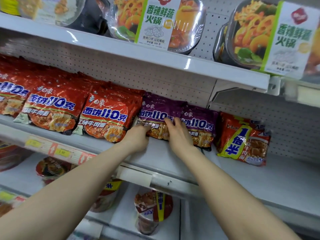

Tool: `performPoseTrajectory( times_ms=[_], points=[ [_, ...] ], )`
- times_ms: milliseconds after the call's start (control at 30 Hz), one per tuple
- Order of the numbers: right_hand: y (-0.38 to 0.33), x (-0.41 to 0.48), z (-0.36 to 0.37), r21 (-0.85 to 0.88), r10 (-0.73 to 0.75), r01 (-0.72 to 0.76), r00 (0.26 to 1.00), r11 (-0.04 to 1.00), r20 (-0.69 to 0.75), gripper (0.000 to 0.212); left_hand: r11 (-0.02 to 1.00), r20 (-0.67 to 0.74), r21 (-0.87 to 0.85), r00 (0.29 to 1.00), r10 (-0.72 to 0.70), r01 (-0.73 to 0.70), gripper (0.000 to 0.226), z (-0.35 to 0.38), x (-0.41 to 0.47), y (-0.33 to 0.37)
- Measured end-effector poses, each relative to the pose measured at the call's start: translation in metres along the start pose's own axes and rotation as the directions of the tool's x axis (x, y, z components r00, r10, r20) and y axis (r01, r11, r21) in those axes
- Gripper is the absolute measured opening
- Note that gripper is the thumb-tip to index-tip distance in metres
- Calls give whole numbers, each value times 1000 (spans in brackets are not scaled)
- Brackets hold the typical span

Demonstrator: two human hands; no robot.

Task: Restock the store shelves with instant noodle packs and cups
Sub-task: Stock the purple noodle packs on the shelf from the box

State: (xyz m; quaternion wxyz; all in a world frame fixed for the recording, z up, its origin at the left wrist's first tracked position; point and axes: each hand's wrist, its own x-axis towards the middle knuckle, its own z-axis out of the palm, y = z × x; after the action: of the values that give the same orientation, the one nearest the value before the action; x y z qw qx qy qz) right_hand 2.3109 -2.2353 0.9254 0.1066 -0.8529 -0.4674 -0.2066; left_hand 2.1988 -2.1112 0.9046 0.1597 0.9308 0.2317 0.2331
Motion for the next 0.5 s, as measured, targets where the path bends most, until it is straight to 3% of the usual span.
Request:
performPoseTrajectory(
  times_ms=[300, 500],
  points=[
    [-11, -75, -39, -1, 66, -66, 989, 998, -134, 71, 971, -212, -188, 972, 104, -145, 48, -30, -66, 26],
    [-20, -134, -58, 24, 97, -94, 971, 995, -218, 65, 915, -238, -327, 957, 163, -237, 37, -36, -115, 40]
  ],
)
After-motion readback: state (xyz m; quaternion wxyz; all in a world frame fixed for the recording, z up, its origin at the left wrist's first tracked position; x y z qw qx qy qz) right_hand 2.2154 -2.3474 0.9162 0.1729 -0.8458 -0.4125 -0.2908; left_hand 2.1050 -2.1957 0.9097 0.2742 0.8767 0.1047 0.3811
